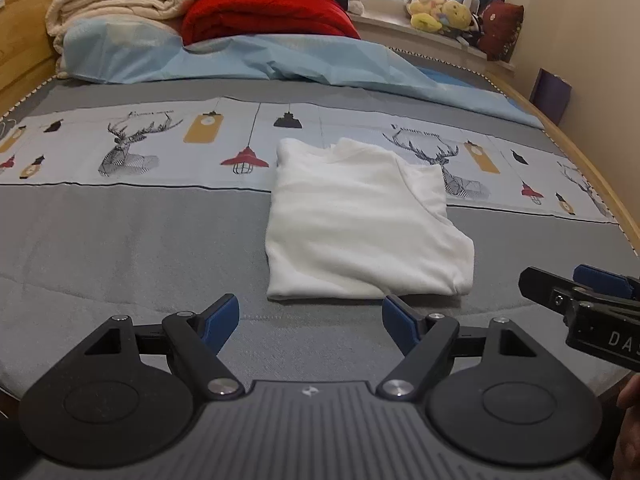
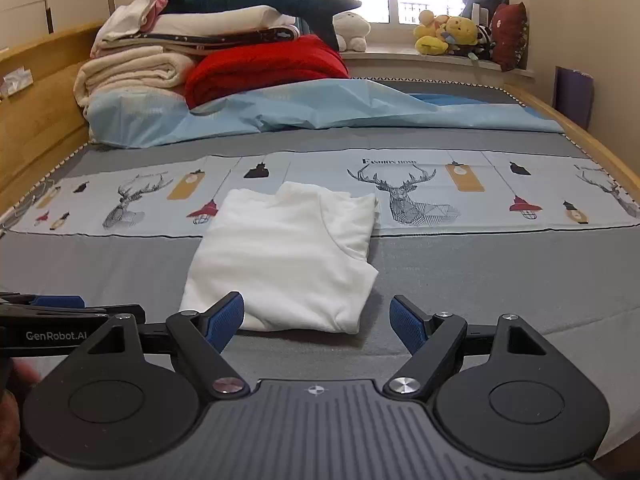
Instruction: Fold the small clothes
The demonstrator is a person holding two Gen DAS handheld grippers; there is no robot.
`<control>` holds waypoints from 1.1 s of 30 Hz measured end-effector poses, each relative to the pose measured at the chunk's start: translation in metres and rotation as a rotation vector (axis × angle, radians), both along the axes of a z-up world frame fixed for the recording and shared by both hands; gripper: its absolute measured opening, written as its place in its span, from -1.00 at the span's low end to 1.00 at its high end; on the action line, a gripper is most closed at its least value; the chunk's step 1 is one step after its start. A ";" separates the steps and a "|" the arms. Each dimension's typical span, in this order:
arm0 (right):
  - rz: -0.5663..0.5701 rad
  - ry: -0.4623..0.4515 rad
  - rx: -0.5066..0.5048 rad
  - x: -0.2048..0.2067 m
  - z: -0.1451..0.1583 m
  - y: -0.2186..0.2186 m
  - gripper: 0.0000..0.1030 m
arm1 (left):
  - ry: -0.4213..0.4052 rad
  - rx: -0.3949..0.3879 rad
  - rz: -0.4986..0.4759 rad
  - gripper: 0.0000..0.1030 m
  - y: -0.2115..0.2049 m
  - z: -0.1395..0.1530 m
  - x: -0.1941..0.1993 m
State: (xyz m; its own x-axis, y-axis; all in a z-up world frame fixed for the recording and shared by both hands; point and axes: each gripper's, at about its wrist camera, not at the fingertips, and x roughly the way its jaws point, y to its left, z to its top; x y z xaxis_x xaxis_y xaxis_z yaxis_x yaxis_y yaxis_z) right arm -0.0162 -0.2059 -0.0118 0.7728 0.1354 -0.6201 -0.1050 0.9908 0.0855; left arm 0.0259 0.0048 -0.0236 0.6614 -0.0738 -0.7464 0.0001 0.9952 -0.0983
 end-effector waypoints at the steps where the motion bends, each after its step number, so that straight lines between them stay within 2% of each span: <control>1: 0.005 0.003 0.004 0.001 -0.001 0.000 0.58 | 0.001 0.003 0.003 0.61 0.000 0.000 0.000; 33: 0.031 0.014 0.023 0.003 -0.003 0.004 0.58 | -0.015 0.007 0.012 0.61 0.001 0.003 -0.002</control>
State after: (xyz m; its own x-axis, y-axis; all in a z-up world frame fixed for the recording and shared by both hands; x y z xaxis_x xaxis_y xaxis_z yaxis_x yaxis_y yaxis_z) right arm -0.0130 -0.2016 -0.0151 0.7594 0.1734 -0.6271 -0.1339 0.9849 0.1101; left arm 0.0240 0.0054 -0.0211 0.6730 -0.0605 -0.7372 -0.0104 0.9958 -0.0911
